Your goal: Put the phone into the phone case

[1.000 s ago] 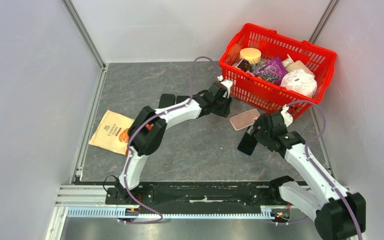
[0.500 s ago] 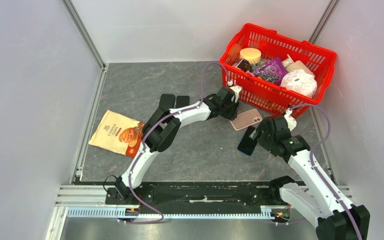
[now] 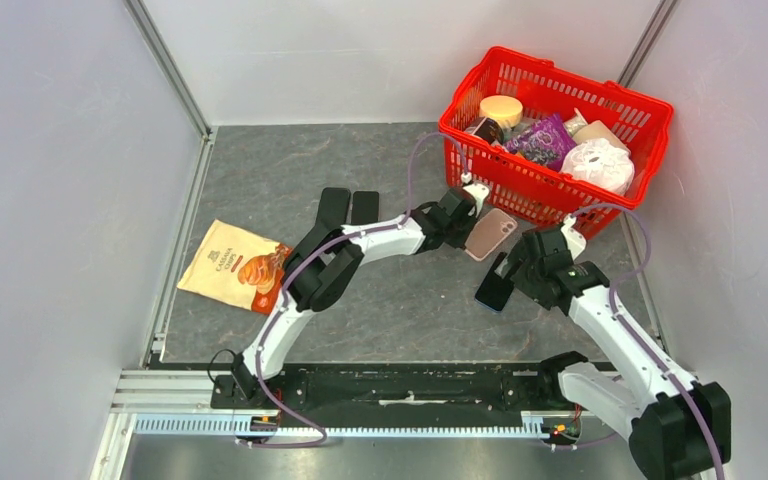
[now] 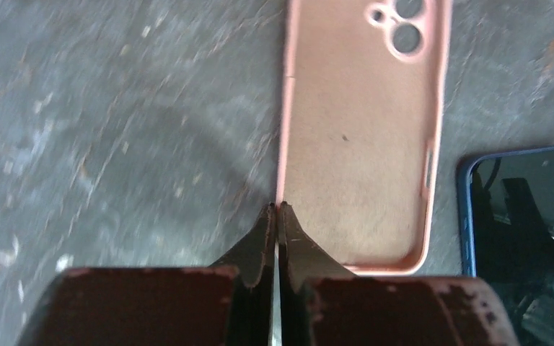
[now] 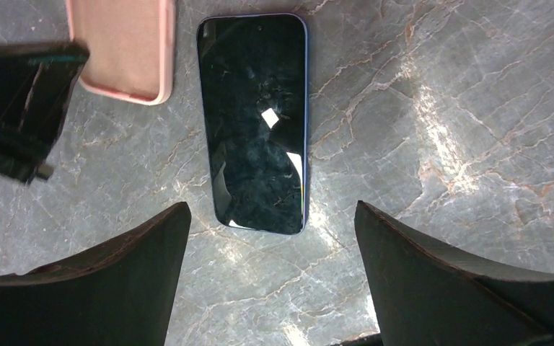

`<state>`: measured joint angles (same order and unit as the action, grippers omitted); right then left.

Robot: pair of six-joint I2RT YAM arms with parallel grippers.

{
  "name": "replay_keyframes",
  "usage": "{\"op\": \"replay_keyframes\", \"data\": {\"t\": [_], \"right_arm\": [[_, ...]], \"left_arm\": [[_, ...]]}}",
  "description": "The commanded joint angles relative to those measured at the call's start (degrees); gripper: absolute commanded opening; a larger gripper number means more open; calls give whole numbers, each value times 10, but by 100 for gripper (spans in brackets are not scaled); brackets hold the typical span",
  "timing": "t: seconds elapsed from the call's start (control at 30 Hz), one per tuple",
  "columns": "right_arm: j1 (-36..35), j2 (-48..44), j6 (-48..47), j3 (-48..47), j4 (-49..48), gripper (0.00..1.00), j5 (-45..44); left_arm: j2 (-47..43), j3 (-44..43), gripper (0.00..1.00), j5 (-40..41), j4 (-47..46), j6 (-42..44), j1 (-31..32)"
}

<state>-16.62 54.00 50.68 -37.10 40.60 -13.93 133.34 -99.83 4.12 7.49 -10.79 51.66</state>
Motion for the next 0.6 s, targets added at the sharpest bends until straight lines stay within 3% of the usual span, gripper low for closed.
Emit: {"op": "replay_keyframes", "data": {"t": [0.0,0.1,0.57], "right_arm": [[2,29,-9,-3,-49,92,-11],[2,50,-13,-5,-64,93,-12],[2,165,-23,-9,-124,95,12]], "left_arm": [[-91,110,2,96,26,-71,4],[-148,188,2,106,3,-103,4],[-384,440,2,194,91,-316,15]]}}
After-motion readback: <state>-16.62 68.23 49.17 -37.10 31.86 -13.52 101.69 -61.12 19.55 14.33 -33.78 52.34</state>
